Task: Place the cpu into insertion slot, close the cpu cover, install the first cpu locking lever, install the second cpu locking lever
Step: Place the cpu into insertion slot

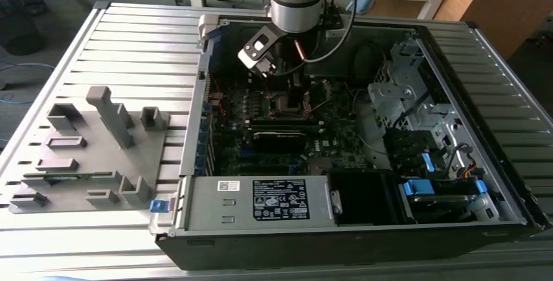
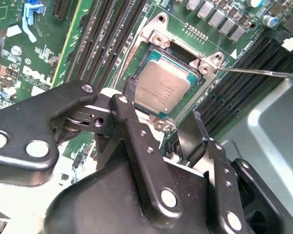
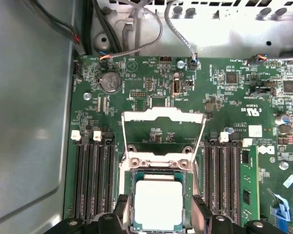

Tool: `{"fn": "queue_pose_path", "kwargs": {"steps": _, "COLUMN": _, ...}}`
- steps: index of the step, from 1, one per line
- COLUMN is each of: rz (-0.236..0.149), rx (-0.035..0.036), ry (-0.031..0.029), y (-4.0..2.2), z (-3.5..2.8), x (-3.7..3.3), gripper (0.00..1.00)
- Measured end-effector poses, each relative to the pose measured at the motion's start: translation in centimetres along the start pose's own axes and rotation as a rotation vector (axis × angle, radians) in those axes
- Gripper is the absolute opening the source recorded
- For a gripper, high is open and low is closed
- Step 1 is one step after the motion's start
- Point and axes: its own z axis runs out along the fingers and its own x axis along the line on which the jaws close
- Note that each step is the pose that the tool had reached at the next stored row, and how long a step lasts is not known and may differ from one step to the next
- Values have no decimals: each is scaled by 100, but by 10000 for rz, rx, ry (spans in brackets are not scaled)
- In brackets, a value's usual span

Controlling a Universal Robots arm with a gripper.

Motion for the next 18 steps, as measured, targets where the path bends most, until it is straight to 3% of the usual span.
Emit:
{"fn": "queue_pose_path", "kwargs": {"steps": 8, "rz": 0, "rx": 0, "ry": 0, "y": 1, "z": -7, "x": 0, "gripper": 60}}
{"fn": "queue_pose_path", "kwargs": {"steps": 10, "rz": 0, "rx": 0, "ry": -1, "y": 1, "z": -9, "x": 0, "gripper": 47}}
{"fn": "queue_pose_path", "kwargs": {"steps": 11, "rz": 0, "rx": 0, "ry": -1, "y": 1, "z": -10, "x": 0, "gripper": 47}}
{"fn": "queue_pose_path", "kwargs": {"steps": 13, "rz": 0, "rx": 0, "ry": -1, "y": 1, "z": -11, "x": 0, "gripper": 35}}
{"fn": "queue_pose_path", "kwargs": {"steps": 14, "rz": 0, "rx": 0, "ry": -1, "y": 1, "z": -12, "x": 0, "gripper": 35}}
{"fn": "queue_pose_path", "kwargs": {"steps": 18, "rz": 0, "rx": 0, "ry": 0, "y": 1, "z": -15, "x": 0, "gripper": 18}}
